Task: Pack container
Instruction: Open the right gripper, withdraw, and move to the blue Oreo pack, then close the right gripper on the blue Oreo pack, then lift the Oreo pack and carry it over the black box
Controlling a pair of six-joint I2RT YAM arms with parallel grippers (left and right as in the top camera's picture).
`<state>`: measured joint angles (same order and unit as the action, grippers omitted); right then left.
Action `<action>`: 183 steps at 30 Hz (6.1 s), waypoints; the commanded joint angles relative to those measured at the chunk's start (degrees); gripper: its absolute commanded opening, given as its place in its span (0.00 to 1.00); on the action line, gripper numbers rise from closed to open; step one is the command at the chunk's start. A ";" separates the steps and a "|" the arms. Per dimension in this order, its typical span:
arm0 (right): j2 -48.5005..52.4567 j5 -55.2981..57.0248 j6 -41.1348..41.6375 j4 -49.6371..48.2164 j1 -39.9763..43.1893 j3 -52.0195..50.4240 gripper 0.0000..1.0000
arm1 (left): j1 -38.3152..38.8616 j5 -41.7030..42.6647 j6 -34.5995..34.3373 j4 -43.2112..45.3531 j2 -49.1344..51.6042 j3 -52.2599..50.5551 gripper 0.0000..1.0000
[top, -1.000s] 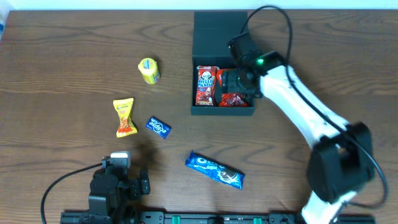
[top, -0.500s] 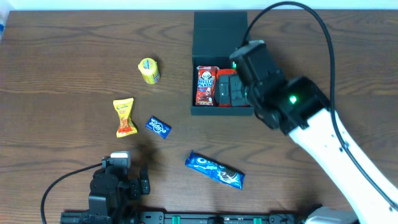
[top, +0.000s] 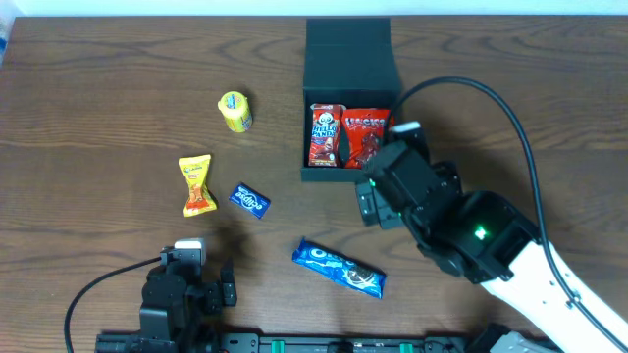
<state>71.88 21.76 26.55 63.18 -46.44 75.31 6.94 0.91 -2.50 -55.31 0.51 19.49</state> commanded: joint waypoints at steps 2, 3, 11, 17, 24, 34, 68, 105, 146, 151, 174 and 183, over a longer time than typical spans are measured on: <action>-2.54 1.62 1.70 1.18 -0.76 -0.44 0.99 | -0.22 0.02 0.81 -1.68 -0.31 -1.79 0.95; -2.99 1.62 1.99 1.38 -0.79 -0.44 0.99 | -0.22 0.02 0.81 -1.68 -0.31 -1.79 0.95; -6.88 4.90 2.12 1.40 -0.85 -0.44 0.99 | -0.22 0.02 0.83 -1.68 -0.31 -1.79 0.95; -10.73 8.26 1.11 1.31 -0.44 -0.70 0.99 | -0.22 0.02 0.81 -1.68 -0.31 -1.79 0.96; -12.81 -4.92 -12.68 2.40 1.05 -6.58 0.99 | -0.22 0.02 0.83 -1.68 -0.31 -1.79 0.96; -7.85 -30.86 -26.88 -0.76 0.98 -15.78 0.99 | -0.22 0.02 0.81 -1.68 -0.31 -1.79 0.95; 30.14 -26.21 -38.45 -14.23 -6.71 -15.76 0.99 | -0.22 0.02 0.81 -1.68 -0.31 -1.79 0.96; 32.68 -26.23 -38.40 -16.06 -7.76 -15.98 0.57 | -0.22 0.02 0.81 -1.68 -0.31 -1.79 0.95; 32.65 -26.27 -37.70 -16.06 -7.76 -15.98 0.21 | -0.22 0.02 0.81 -1.68 -0.31 -1.79 0.95; 32.65 -26.25 -37.70 -16.06 -7.76 -15.96 0.18 | -0.22 0.02 0.81 -1.68 -0.31 -1.79 0.95; 19.26 -25.62 -31.17 -16.28 -5.66 -13.33 0.01 | -0.22 0.02 0.81 -1.68 -0.31 -1.79 0.95; 18.78 -24.50 -18.56 -19.02 -0.55 -1.95 0.01 | -0.22 0.02 0.81 -1.68 -0.31 -1.79 0.95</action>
<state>92.07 -3.38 1.06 45.41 -48.69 69.10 6.94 0.91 -2.50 -55.31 0.51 19.49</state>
